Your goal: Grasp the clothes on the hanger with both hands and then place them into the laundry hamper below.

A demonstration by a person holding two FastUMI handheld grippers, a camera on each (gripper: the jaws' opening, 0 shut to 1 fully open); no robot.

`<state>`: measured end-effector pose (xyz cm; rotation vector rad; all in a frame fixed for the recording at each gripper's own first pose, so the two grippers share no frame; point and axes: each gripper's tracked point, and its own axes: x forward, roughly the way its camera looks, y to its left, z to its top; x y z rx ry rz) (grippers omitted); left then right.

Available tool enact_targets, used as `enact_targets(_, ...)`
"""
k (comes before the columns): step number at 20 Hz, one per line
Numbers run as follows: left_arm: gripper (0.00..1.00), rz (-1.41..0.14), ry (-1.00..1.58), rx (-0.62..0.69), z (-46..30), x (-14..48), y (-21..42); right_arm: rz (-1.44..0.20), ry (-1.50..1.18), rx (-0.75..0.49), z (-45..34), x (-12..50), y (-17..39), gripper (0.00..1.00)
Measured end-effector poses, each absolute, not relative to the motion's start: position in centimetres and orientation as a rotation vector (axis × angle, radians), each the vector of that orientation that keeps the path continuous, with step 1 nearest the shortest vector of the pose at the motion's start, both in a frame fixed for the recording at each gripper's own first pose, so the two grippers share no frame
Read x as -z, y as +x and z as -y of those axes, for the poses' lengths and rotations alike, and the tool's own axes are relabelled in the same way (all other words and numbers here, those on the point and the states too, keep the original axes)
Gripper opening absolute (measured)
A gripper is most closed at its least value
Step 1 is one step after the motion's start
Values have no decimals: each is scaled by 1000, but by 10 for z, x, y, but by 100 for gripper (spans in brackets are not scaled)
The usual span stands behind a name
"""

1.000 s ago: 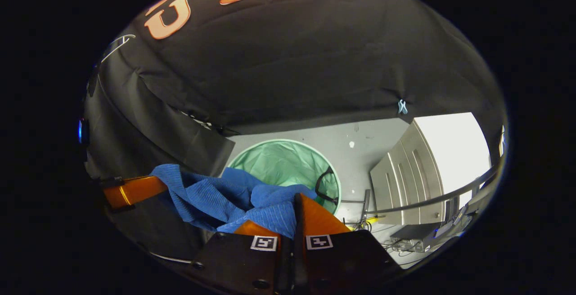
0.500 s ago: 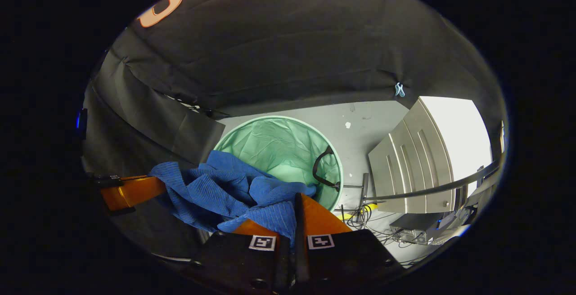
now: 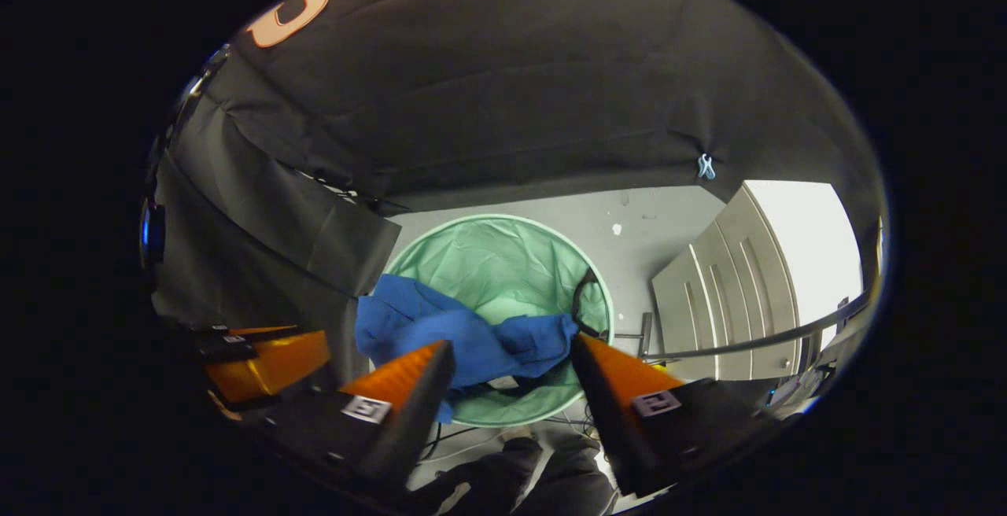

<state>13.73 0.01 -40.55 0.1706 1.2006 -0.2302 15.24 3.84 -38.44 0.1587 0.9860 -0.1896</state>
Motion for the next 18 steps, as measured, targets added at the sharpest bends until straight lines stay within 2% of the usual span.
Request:
enact_targets(1,57,-1208,162,219,-4,410,137,-980,151,189,-42,382,155,99)
enact_targets(4,99,-1207,151,182,-24,412,141,-979,148,176,-59,380,159,99)
enact_targets(11,97,-1246,132,162,-63,409,142,-995,149,154,-88,378,154,99)
enact_targets(18,97,-1232,123,211,-44,408,150,-1006,119,159,-86,373,152,99)
